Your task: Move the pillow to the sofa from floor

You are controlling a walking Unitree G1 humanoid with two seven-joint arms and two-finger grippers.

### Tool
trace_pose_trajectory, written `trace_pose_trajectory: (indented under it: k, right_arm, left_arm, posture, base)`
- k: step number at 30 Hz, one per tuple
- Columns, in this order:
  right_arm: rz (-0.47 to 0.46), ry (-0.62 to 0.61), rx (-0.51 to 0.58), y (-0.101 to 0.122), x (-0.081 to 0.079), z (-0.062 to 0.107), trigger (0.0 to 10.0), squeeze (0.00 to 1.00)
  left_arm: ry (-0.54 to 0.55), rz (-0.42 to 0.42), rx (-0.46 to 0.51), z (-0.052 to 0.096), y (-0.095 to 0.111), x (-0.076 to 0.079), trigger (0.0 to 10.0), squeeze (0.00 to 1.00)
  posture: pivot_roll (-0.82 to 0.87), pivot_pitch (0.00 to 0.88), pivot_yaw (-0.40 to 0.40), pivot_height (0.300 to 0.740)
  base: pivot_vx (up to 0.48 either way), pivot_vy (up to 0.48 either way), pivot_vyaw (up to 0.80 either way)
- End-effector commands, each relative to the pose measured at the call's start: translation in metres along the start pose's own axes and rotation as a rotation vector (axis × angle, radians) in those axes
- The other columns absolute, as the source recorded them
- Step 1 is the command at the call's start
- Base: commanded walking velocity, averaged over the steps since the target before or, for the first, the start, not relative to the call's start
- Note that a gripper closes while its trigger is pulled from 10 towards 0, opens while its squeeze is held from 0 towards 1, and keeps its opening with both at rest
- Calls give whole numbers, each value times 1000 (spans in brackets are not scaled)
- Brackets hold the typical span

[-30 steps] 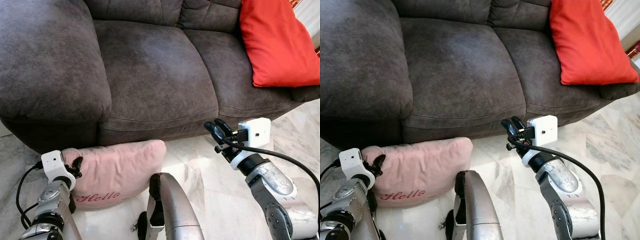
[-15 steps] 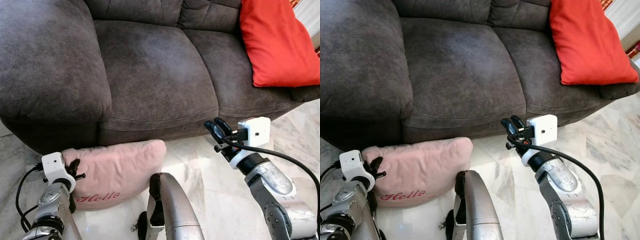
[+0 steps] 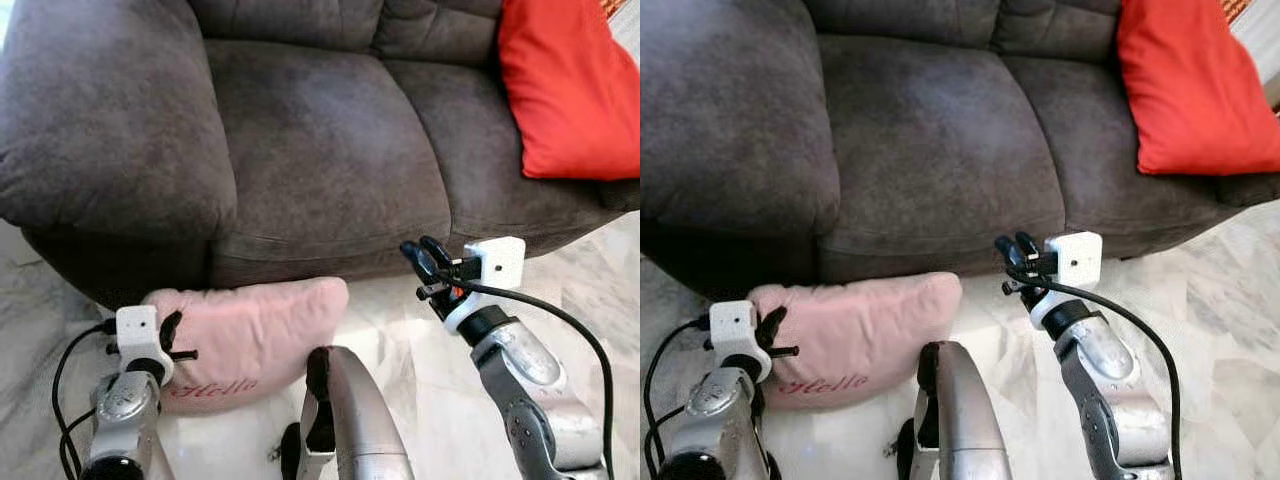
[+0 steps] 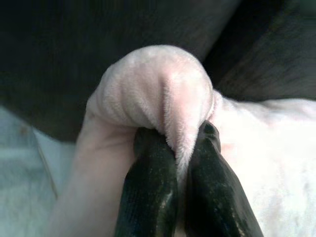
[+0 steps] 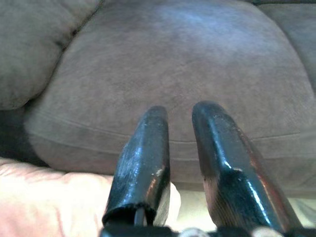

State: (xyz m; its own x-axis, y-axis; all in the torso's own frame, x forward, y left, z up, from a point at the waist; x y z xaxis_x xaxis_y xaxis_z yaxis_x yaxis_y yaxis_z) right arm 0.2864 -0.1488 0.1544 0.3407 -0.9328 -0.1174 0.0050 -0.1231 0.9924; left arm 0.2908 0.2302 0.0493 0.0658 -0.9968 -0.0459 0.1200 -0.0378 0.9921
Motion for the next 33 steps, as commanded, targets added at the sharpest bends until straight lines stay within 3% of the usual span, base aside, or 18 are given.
trace_pose_trajectory:
  k: [1, 11, 14, 20, 26, 33]
  right_arm:
    - [3, -45, -16, -7, 8, 2, 10000, 0]
    - [-26, -92, -5, -21, 11, -10, 10000, 0]
    - [-46, -139, 30, -24, 14, -17, 10000, 0]
    - [-69, -180, 65, -28, 16, -22, 10000, 0]
    - [-92, -209, 76, -39, 14, -26, 10000, 0]
    - [-112, -222, 72, -51, 10, -30, 10000, 0]
  left_arm:
    - [-60, -28, 72, 1, 14, 19, 10000, 0]
    - [-78, -109, 171, 3, 41, 26, 10000, 0]
    - [-69, -139, 204, 0, 53, 31, 10000, 0]
    - [-57, -160, 225, -4, 67, 38, 10000, 0]
    - [-48, -199, 219, -7, 70, 33, 10000, 0]
    - [7, -198, 287, -8, 91, 21, 10000, 0]
  posture:
    - [52, 140, -280, 502]
    - [98, 60, -232, 502]
    - [111, 0, -185, 502]
    - [127, 0, -151, 502]
    - [136, 0, -106, 502]
    - [158, 0, -89, 502]
  base:
    - [0, 0, 0]
    - [0, 0, 0]
    - [0, 0, 0]
    - [0, 0, 0]
    - [0, 0, 0]
    - [0, 0, 0]
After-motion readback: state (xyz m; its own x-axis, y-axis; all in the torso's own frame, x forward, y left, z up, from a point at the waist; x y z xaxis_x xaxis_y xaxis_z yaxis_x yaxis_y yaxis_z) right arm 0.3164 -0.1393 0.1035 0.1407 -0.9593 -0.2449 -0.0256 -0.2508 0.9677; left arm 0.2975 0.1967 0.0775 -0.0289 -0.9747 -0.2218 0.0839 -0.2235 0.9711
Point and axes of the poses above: a point about 5 cm out from each wrist's last joint towards the gripper, its own z axis pointing back from the gripper into the wrist, its own y axis along the axis of the wrist's last joint, x = y × z, the point moved 1 cm from there along -z, pointing out of the wrist towards the gripper
